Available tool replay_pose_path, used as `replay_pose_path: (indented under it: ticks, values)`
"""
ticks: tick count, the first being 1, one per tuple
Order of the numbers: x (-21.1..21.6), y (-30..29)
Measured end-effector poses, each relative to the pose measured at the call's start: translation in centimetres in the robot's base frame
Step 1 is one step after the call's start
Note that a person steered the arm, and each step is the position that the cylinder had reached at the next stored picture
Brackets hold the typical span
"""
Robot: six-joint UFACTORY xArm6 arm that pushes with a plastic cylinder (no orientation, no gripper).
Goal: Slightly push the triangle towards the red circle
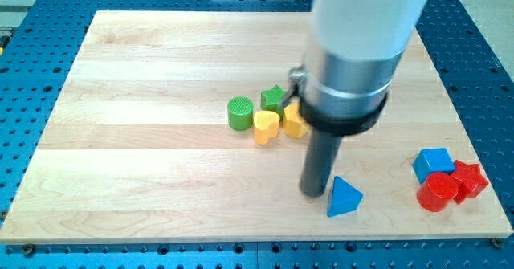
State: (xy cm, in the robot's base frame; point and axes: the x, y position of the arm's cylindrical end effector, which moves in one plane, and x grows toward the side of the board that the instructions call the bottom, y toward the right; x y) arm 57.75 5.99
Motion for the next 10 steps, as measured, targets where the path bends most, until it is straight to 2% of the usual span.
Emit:
replay_pose_path:
  ticks: [1, 2, 3, 4, 6, 8, 10]
  values:
    - [1.9, -0.7]
    - [3.8, 1.5]
    - [3.3, 5.0]
    - [3.3, 5.0]
    - [3.6, -0.1]
    - [-0.6, 3.9]
    - [-0.8, 4.5]
